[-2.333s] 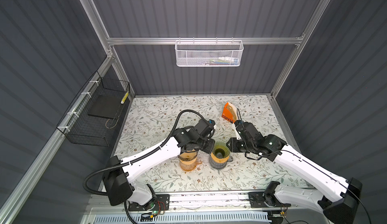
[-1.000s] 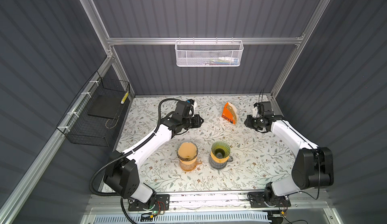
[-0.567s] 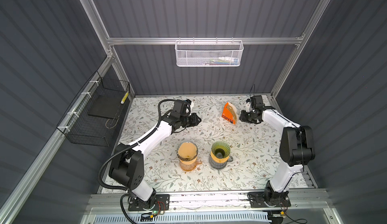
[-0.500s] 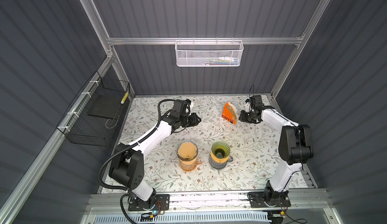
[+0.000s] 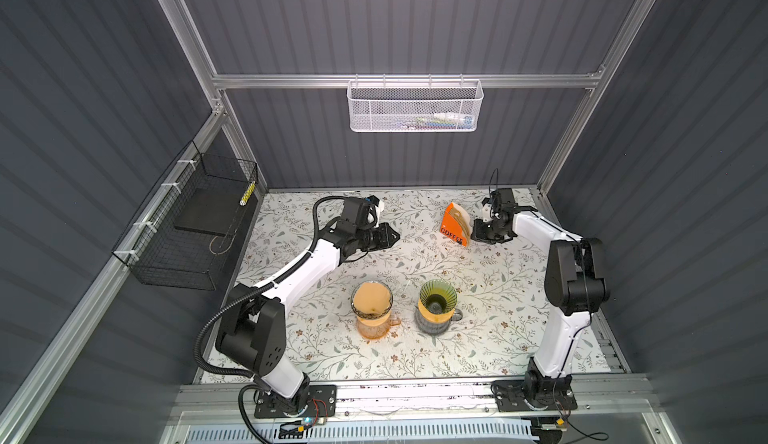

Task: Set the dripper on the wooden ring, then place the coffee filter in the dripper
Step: 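Move the right gripper to the orange COFFEE box while left gripper withdraws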

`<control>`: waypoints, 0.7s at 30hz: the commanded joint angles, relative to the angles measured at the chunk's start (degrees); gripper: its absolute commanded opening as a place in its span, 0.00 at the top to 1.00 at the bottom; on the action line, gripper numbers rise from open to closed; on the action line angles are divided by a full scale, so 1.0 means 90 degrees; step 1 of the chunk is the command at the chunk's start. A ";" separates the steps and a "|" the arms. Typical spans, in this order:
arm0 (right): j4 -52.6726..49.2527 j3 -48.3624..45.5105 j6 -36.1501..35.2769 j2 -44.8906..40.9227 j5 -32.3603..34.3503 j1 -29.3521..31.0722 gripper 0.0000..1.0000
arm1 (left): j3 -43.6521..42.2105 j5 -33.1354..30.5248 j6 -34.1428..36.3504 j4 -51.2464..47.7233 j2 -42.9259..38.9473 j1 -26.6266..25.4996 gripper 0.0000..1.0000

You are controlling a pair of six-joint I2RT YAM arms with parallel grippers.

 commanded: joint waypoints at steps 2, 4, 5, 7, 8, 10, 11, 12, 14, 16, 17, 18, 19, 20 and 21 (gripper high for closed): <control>-0.0183 0.0218 -0.0124 0.0144 -0.0039 0.0076 0.75 | -0.0143 0.0131 -0.0056 0.0044 0.0039 0.0056 0.78; -0.0225 0.0286 -0.0135 0.0199 -0.0034 0.0112 0.76 | -0.0153 0.0141 -0.0068 0.0054 0.0045 0.0065 0.77; -0.0241 0.0313 -0.0144 0.0219 -0.0041 0.0126 0.76 | -0.0151 0.0150 -0.0069 0.0060 0.0048 0.0065 0.78; -0.0253 0.0366 -0.0146 0.0267 -0.0016 0.0155 0.76 | -0.0140 0.0160 -0.0072 0.0073 0.0065 0.0075 0.78; -0.0269 0.0391 -0.0165 0.0289 -0.0015 0.0163 0.76 | -0.0148 0.0169 -0.0080 0.0073 0.0067 0.0075 0.77; -0.0311 0.0444 -0.0170 0.0339 0.0013 0.0166 0.76 | -0.0145 0.0179 -0.0090 0.0083 0.0077 0.0075 0.77; -0.0325 0.0464 -0.0184 0.0358 0.0032 0.0166 0.76 | -0.0150 0.0185 -0.0090 0.0083 0.0077 0.0075 0.77; -0.0336 0.0475 -0.0194 0.0370 0.0052 0.0174 0.76 | -0.0153 0.0190 -0.0081 0.0090 0.0087 0.0080 0.77; -0.0371 0.0495 -0.0192 0.0376 0.0108 0.0175 0.76 | -0.0169 0.0200 -0.0095 0.0092 0.0087 0.0086 0.77; -0.0376 0.0485 -0.0204 0.0361 0.0123 0.0175 0.76 | -0.0188 0.0199 -0.0108 0.0102 0.0070 0.0085 0.77; -0.0373 0.0494 -0.0213 0.0357 0.0115 0.0175 0.76 | -0.0198 0.0191 -0.0104 0.0103 0.0067 0.0085 0.77; -0.0380 0.0502 -0.0220 0.0371 0.0123 0.0175 0.76 | -0.0193 0.0193 -0.0102 0.0103 0.0067 0.0085 0.77; -0.0389 0.0519 -0.0224 0.0383 0.0132 0.0180 0.76 | -0.0194 0.0189 -0.0109 0.0103 0.0077 0.0085 0.77; -0.0405 0.0533 -0.0224 0.0395 0.0133 0.0185 0.76 | -0.0196 0.0189 -0.0106 0.0107 0.0080 0.0085 0.77; -0.0419 0.0553 -0.0232 0.0405 0.0141 0.0185 0.77 | -0.0194 0.0199 -0.0110 0.0120 0.0087 0.0085 0.77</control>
